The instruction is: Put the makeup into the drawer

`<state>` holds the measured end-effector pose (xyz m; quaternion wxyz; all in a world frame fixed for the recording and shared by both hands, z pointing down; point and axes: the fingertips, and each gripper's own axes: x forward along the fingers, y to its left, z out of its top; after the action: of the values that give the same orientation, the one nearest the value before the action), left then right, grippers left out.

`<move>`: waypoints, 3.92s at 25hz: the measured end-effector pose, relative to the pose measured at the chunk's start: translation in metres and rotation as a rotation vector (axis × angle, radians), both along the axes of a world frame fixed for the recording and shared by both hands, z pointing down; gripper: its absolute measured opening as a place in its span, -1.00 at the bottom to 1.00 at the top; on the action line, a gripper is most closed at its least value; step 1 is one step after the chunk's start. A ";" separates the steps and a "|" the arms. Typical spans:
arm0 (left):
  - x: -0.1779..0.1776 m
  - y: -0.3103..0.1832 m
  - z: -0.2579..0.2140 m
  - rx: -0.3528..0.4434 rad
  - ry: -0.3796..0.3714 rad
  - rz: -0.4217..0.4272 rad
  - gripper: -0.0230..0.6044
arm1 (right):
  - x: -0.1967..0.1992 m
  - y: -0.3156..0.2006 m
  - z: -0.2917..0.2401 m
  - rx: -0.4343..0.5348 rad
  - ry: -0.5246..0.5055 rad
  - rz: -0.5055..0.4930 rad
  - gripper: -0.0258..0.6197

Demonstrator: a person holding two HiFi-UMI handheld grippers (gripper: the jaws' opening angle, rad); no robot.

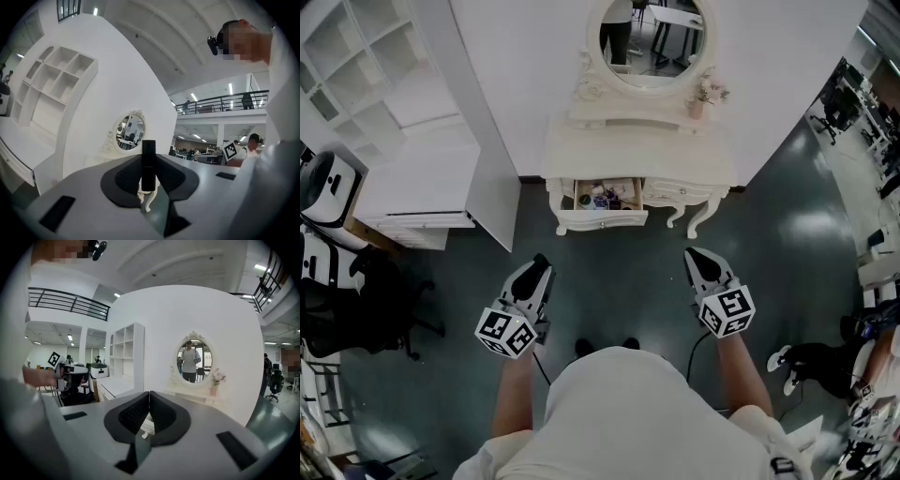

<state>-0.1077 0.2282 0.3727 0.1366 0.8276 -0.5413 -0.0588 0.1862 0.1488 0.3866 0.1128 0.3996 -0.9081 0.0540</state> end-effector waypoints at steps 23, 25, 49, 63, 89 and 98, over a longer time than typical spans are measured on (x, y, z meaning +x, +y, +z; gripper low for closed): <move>-0.017 0.005 0.001 0.009 0.016 0.030 -0.61 | -0.014 0.006 -0.006 -0.006 -0.015 0.033 -0.83; -0.022 0.005 0.004 0.004 0.015 0.043 -0.61 | -0.020 0.010 -0.006 -0.001 -0.004 0.041 -0.83; -0.050 -0.010 0.015 -0.012 0.019 0.139 -0.61 | -0.050 0.015 0.007 -0.037 -0.006 0.116 -0.83; -0.042 -0.087 0.022 -0.047 0.020 0.090 -0.61 | -0.053 -0.074 0.028 -0.086 -0.015 0.057 -0.83; -0.015 -0.222 0.038 -0.109 0.000 -0.046 -0.61 | -0.061 -0.250 0.049 -0.125 -0.016 -0.130 -0.83; -0.017 -0.245 0.043 -0.126 0.007 -0.034 -0.61 | -0.070 -0.266 0.060 -0.157 -0.010 -0.138 -0.83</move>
<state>-0.1245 -0.0169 0.4155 0.1891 0.8079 -0.5574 -0.0296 0.1164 -0.1175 0.4471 0.1426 0.3256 -0.9270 0.1194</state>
